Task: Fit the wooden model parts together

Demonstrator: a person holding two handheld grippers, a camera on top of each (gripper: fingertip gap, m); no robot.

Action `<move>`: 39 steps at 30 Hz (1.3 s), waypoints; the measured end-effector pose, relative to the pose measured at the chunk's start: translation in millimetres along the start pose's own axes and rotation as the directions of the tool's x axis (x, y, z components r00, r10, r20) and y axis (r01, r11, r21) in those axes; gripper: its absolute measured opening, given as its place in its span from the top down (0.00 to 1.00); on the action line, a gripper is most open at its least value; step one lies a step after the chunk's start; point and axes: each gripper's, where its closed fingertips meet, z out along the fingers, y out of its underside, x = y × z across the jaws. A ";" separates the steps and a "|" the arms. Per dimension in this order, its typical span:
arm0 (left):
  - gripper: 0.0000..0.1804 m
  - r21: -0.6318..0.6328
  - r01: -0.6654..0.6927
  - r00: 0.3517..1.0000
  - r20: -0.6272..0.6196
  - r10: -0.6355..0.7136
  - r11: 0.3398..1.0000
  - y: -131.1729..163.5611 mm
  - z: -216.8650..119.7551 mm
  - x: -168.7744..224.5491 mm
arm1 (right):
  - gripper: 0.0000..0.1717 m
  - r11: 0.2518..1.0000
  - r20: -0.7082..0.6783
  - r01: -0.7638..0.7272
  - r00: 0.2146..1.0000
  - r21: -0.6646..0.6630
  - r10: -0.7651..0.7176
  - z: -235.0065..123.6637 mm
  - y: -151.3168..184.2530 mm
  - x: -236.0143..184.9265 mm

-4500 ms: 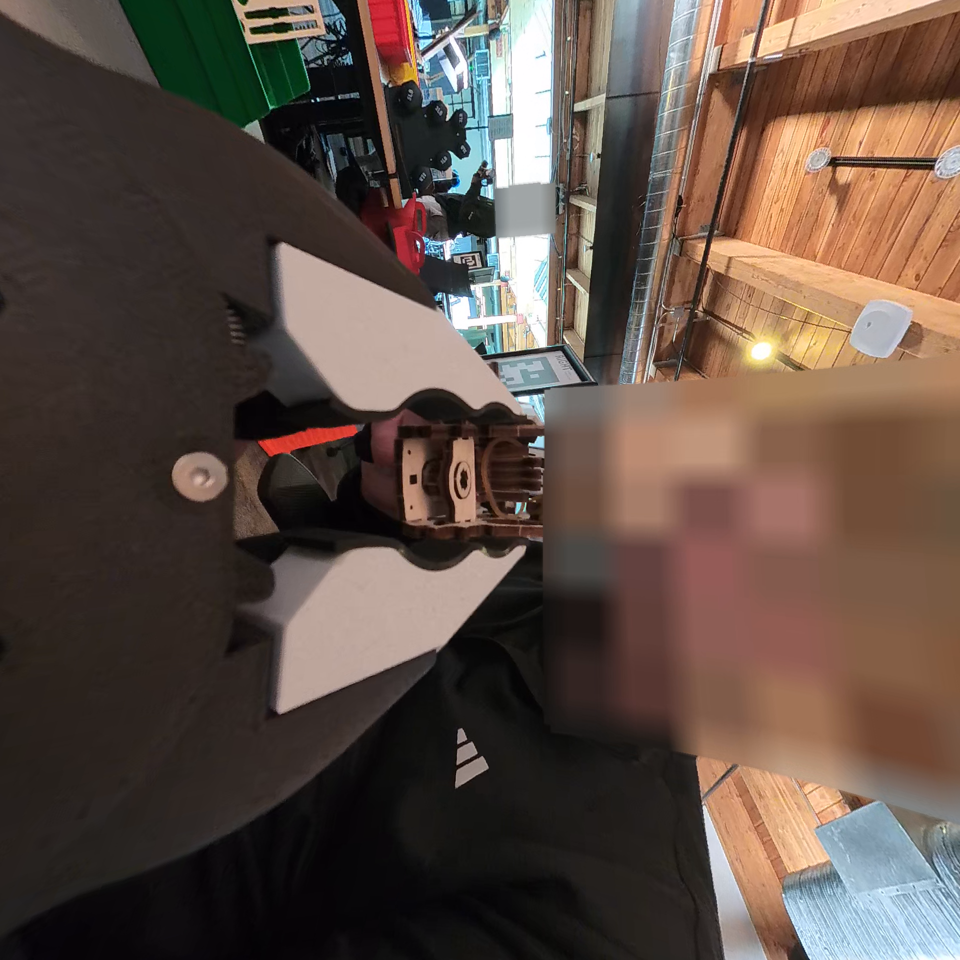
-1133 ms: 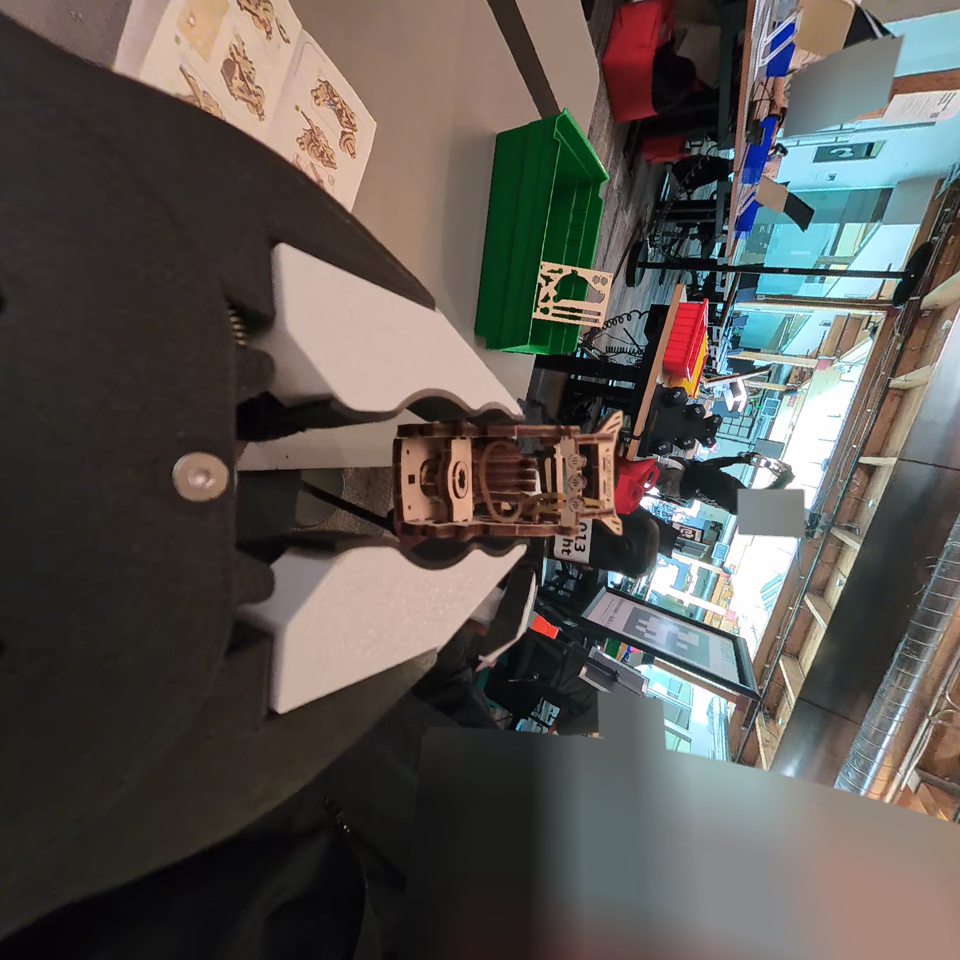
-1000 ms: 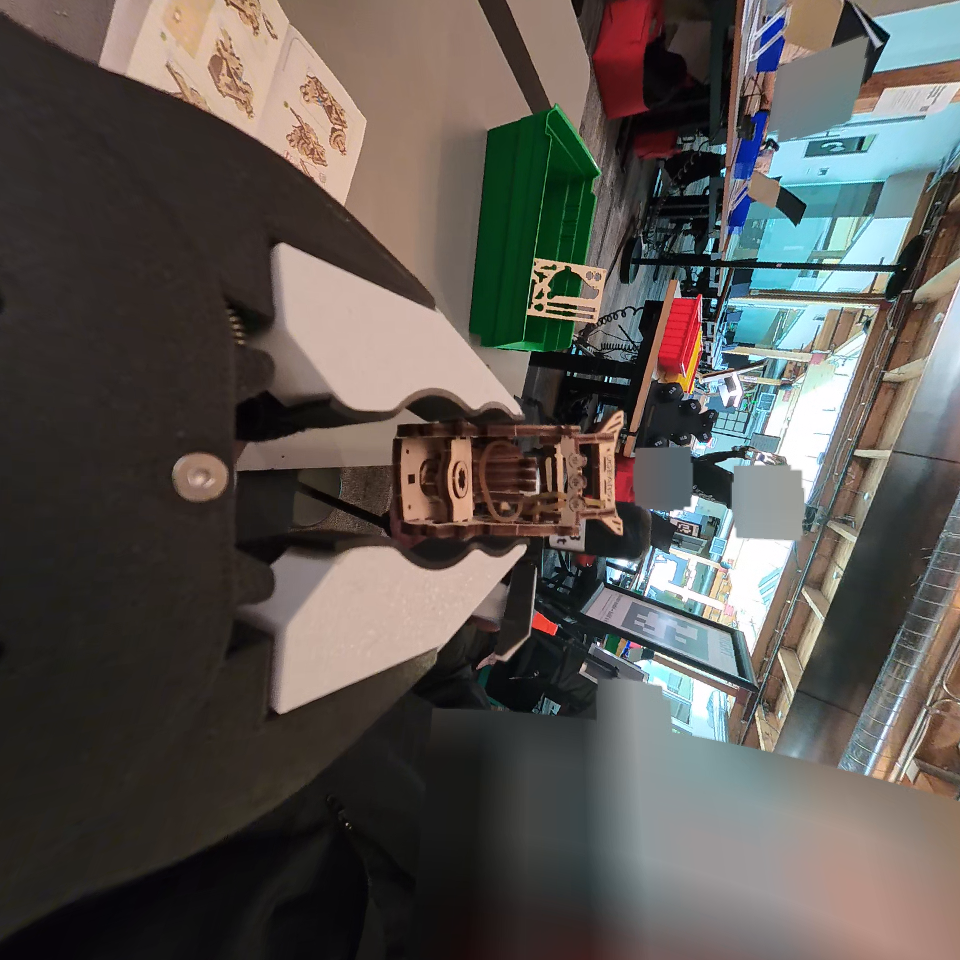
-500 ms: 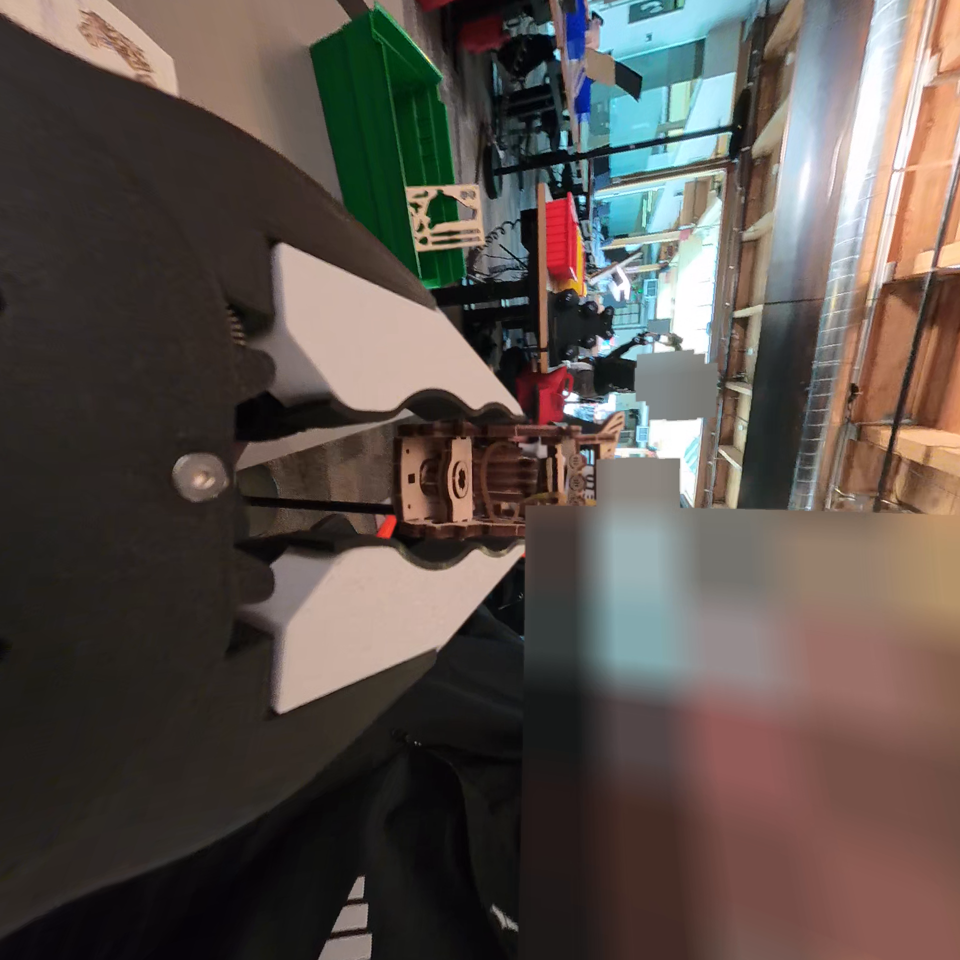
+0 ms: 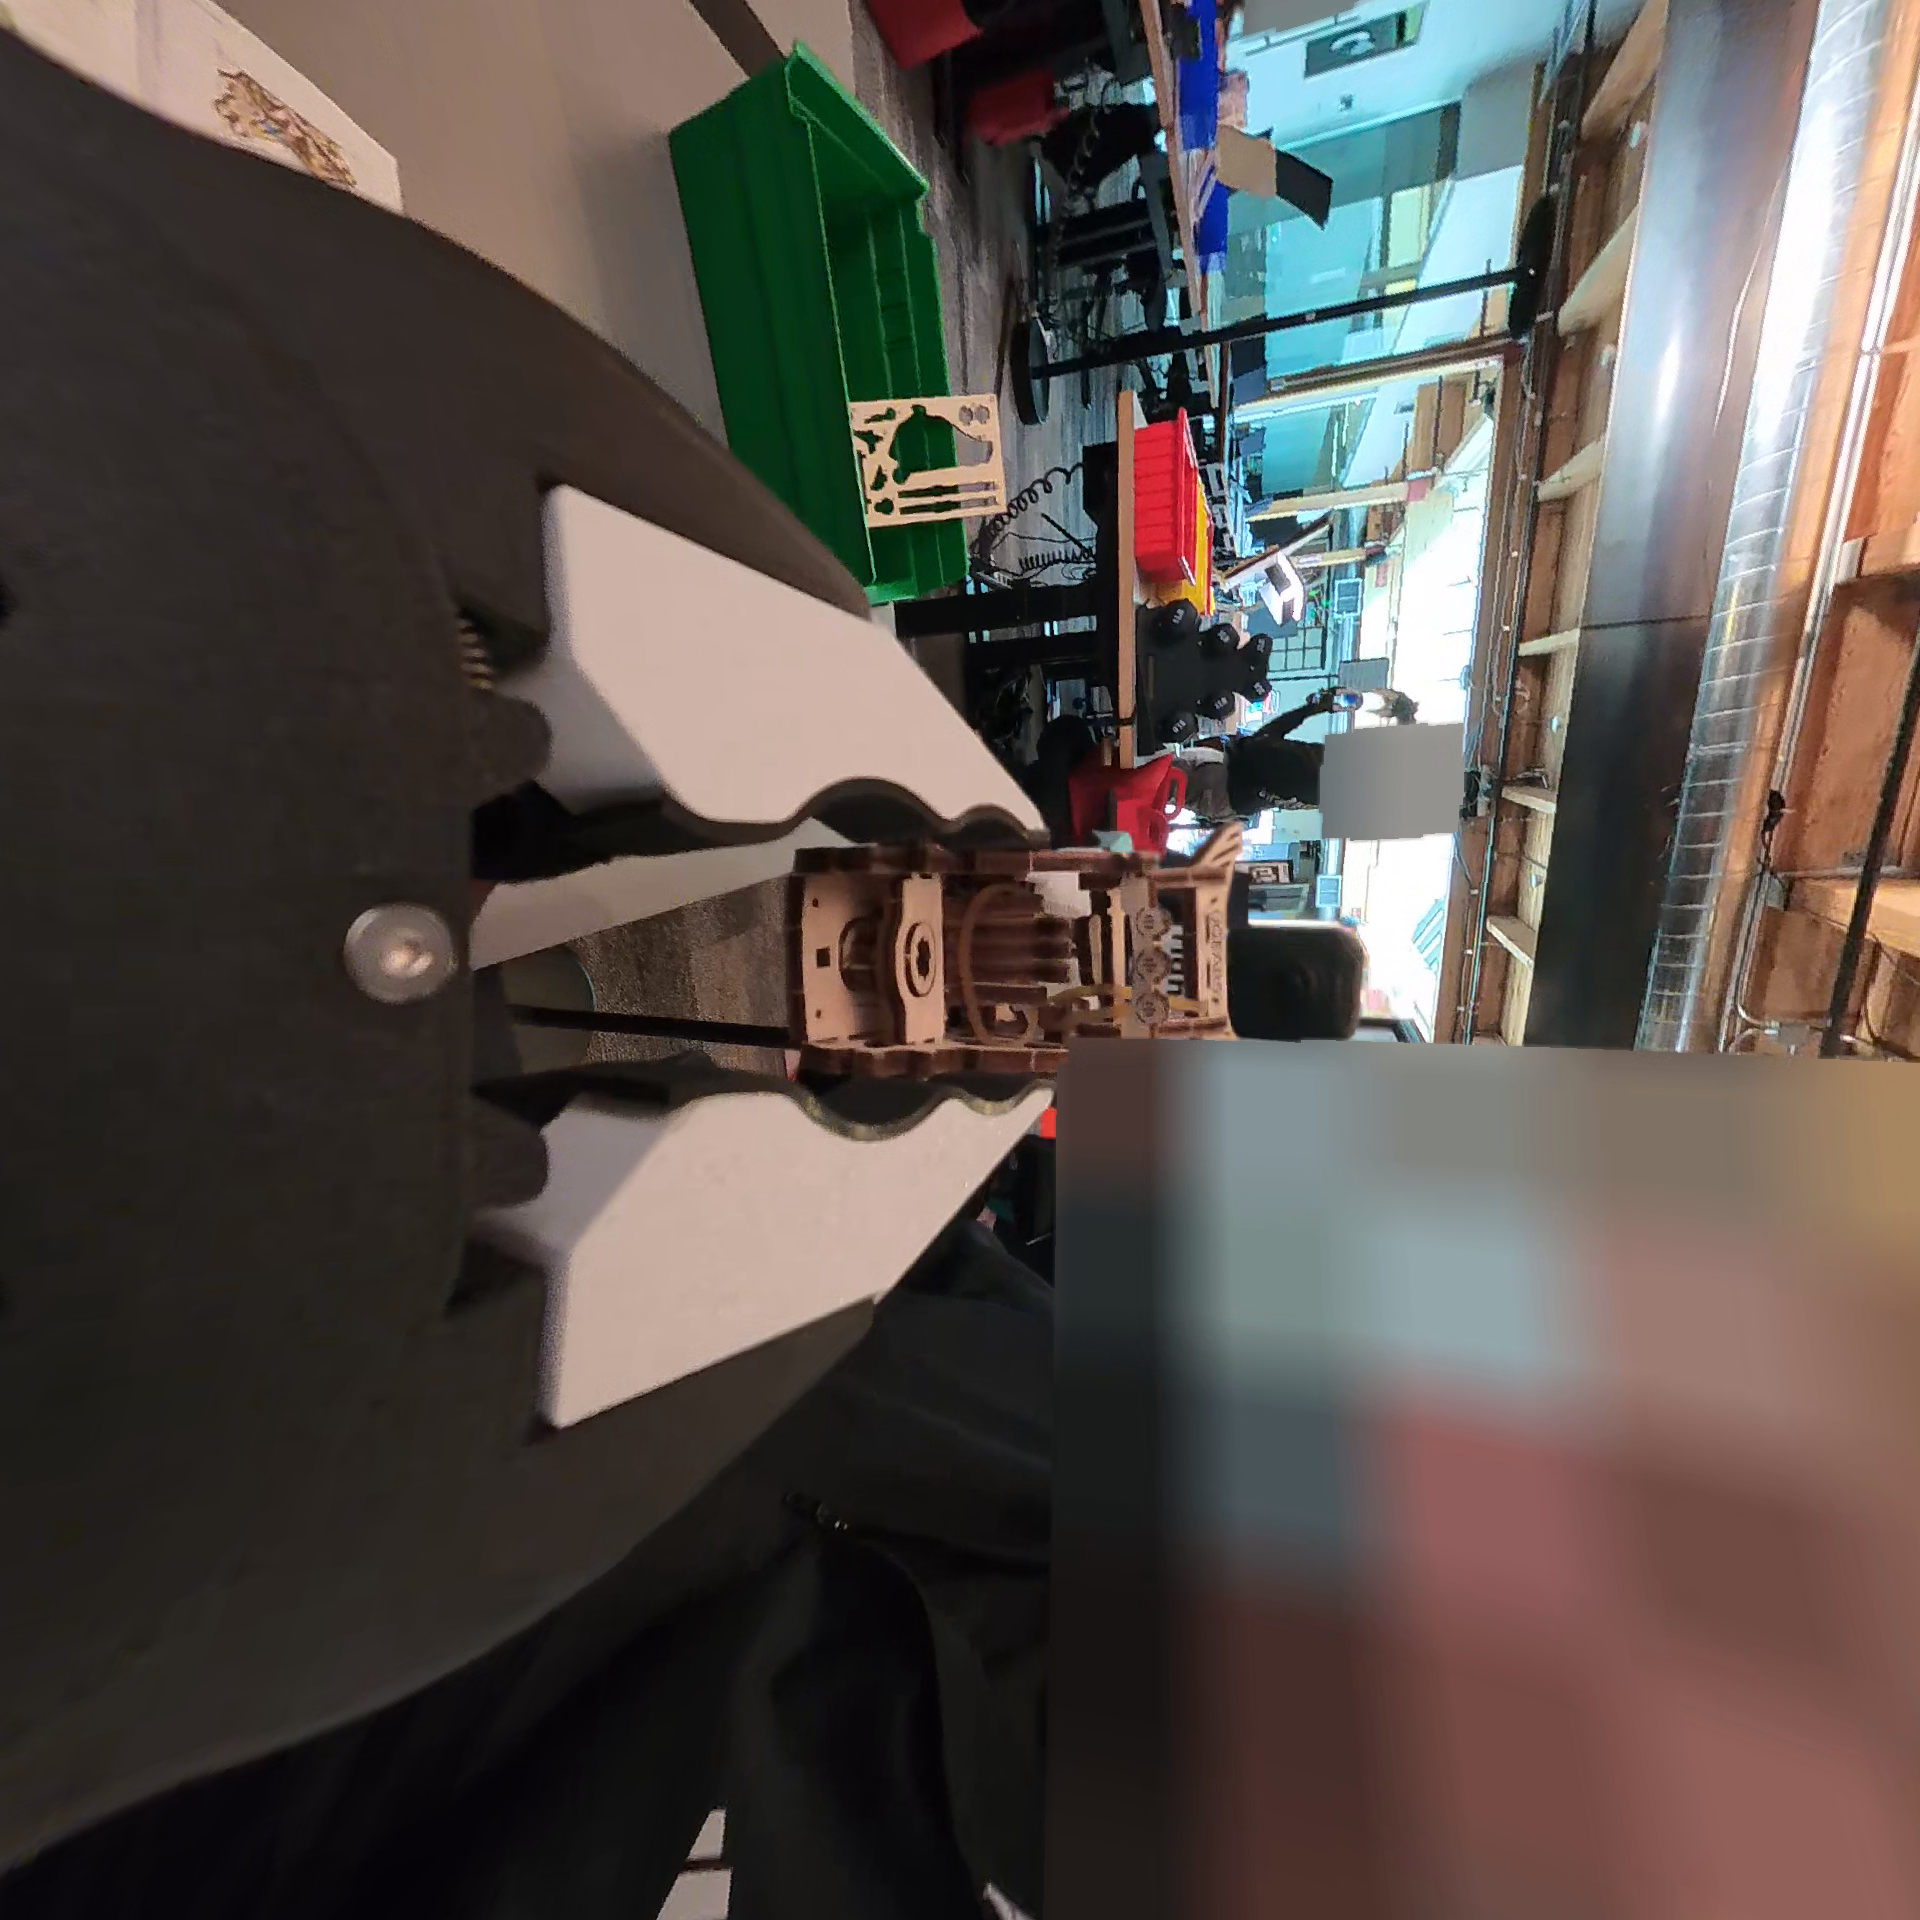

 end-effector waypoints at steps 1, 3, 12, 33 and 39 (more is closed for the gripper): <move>0.78 -0.003 -0.001 1.000 0.004 0.001 1.000 0.3 0.9 -0.5 | 1.00 0.999 0.021 -0.042 0.999 0.017 0.041 -0.8 -0.4 1.1; 0.79 0.004 0.006 1.000 0.019 -0.006 1.000 -1.9 1.7 -2.6 | 1.00 0.993 0.066 -0.111 0.992 0.048 0.108 -2.5 -2.3 1.8; 0.79 -0.005 0.016 0.998 0.066 -0.015 1.000 -4.2 -0.4 -7.7 | 1.00 0.941 0.170 -0.325 0.937 0.095 0.307 0.4 -3.9 8.6; 0.62 0.290 0.171 0.966 0.137 -0.217 0.942 -13.4 -22.0 -47.7 | 1.00 0.887 0.164 -0.431 0.899 0.166 0.407 9.6 -0.4 34.9; 0.49 0.440 0.165 0.934 0.218 -0.283 0.883 12.3 -30.8 -60.2 | 1.00 0.852 0.142 -0.458 0.889 0.255 0.436 12.7 -1.2 52.4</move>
